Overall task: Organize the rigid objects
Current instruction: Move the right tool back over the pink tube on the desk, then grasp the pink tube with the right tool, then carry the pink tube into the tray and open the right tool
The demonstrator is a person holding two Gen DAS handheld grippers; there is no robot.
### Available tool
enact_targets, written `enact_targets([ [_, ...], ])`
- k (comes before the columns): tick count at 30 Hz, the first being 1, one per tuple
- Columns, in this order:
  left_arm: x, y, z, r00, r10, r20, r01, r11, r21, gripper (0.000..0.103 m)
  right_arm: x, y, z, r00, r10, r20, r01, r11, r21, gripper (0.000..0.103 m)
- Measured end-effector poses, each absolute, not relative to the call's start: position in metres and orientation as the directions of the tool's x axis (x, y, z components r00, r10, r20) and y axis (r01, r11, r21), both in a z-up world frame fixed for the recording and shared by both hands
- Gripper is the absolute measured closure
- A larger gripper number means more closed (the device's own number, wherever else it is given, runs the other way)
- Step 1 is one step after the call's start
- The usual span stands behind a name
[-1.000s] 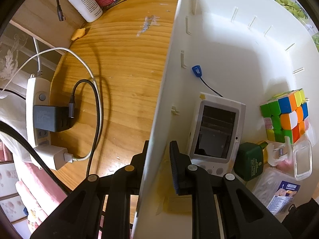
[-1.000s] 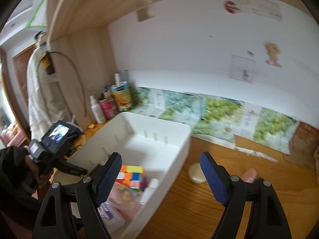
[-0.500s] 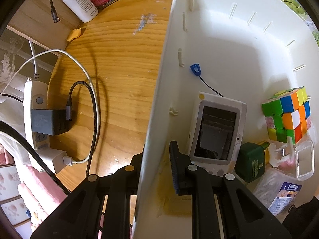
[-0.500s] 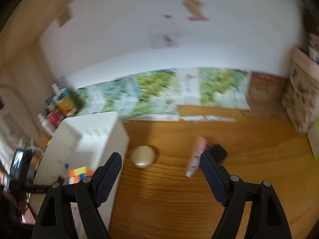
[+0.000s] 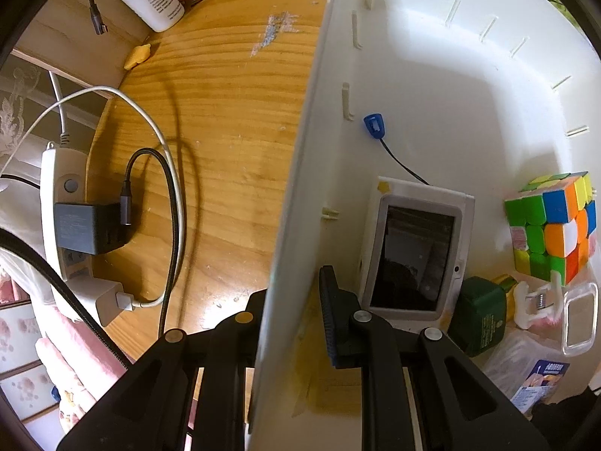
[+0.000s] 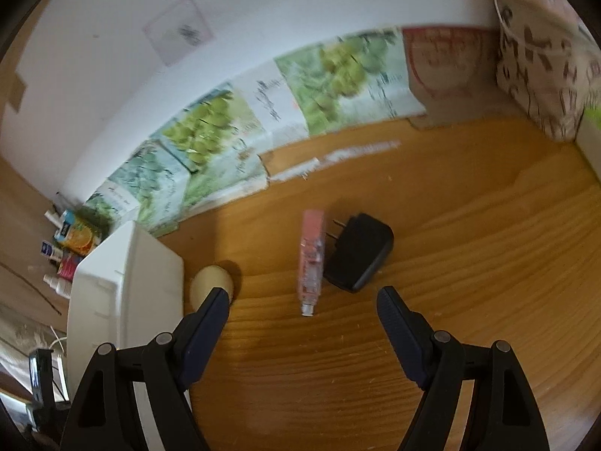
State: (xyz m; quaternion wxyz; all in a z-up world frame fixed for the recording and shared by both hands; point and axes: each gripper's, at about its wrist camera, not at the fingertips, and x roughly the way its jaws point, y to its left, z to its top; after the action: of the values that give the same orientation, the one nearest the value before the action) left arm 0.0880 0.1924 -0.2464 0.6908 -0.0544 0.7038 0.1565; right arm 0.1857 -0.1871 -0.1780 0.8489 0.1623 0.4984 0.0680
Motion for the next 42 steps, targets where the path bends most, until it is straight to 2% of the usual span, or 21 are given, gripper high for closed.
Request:
enact_targets([
  [2, 0.091, 0.193, -0.246, -0.044, 0.138, -0.989, -0.294, 0.945, 0.145, 0.083, 0.19, -0.189, -0.187, 0.473, 0.286, -0.833, 0.065, 0.932, 0.357, 0.028],
  [4, 0.095, 0.195, -0.246, -0.05, 0.137, -0.989, -0.294, 0.945, 0.146, 0.083, 0.194, -0.189, -0.196, 0.452, 0.299, -0.84, 0.074, 0.926, 0.37, 0.042],
  [7, 0.1, 0.197, -0.246, -0.059, 0.135, -0.989, -0.295, 0.944, 0.147, 0.083, 0.2, -0.188, -0.207, 0.424, 0.321, -0.847, 0.076, 0.919, 0.387, 0.055],
  [10, 0.102, 0.198, -0.247, -0.069, 0.133, -0.989, -0.295, 0.944, 0.147, 0.083, 0.205, -0.184, -0.214, 0.418, 0.333, -0.845, 0.063, 0.918, 0.392, 0.062],
  [19, 0.109, 0.201, -0.252, -0.089, 0.128, -0.988, -0.297, 0.943, 0.149, 0.083, 0.217, -0.174, -0.22, 0.453, 0.301, -0.839, 0.021, 0.938, 0.347, 0.064],
  [20, 0.109, 0.201, -0.252, -0.09, 0.127, -0.988, -0.299, 0.943, 0.148, 0.083, 0.219, -0.174, -0.221, 0.457, 0.298, -0.838, 0.016, 0.939, 0.343, 0.067],
  [22, 0.108, 0.202, -0.253, -0.091, 0.126, -0.988, -0.301, 0.942, 0.148, 0.083, 0.222, -0.173, -0.223, 0.458, 0.288, -0.841, 0.006, 0.945, 0.327, 0.077],
  [27, 0.106, 0.202, -0.254, -0.091, 0.128, -0.988, -0.302, 0.941, 0.15, 0.083, 0.223, -0.176, -0.226, 0.456, 0.292, -0.841, 0.009, 0.943, 0.332, 0.086],
  [42, 0.094, 0.196, -0.252, -0.077, 0.133, -0.988, -0.298, 0.943, 0.15, 0.083, 0.209, -0.178, -0.209, 0.482, 0.344, -0.805, -0.002, 0.92, 0.392, 0.086],
])
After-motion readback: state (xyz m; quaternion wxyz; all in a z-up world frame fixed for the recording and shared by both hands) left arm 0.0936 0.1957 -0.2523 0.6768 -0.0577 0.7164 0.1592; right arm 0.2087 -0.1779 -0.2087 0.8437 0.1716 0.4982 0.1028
